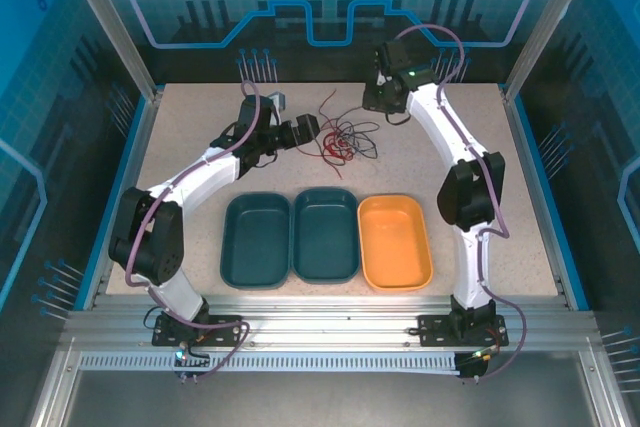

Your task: Untangle the cables

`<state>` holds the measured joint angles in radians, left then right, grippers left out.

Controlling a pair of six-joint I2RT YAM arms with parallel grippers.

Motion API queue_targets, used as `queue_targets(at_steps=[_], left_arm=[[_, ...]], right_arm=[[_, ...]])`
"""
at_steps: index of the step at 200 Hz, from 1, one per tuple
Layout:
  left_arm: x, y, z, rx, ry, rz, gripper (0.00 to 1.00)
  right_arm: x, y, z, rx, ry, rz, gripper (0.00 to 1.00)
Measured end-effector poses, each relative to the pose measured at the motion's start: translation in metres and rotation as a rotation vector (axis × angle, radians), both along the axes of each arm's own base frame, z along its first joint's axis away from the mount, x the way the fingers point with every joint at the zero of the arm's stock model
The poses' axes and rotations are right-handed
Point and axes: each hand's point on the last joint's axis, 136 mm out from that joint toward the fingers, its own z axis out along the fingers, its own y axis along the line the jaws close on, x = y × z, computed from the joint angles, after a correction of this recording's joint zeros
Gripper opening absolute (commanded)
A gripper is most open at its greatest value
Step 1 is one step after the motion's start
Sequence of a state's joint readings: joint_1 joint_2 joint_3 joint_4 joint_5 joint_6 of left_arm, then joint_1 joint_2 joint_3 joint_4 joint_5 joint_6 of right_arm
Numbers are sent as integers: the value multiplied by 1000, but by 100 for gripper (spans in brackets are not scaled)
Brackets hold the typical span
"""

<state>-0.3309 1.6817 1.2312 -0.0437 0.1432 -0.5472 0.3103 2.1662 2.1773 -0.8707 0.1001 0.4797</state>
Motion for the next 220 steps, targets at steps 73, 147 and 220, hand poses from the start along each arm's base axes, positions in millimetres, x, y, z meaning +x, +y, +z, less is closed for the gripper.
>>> queue_targets(at_steps=[73,147,220], left_arm=[[-1,-6,-16,-21,53,-19,99],[1,7,-26,-59,102,60,99],[-9,32,-45,-56,158,158,99]], right_arm=[[-25,14,-21,35,52,103,36],[-83,84,-30,-109,32,348,44],[-79,89,-56,-263,56,381,47]])
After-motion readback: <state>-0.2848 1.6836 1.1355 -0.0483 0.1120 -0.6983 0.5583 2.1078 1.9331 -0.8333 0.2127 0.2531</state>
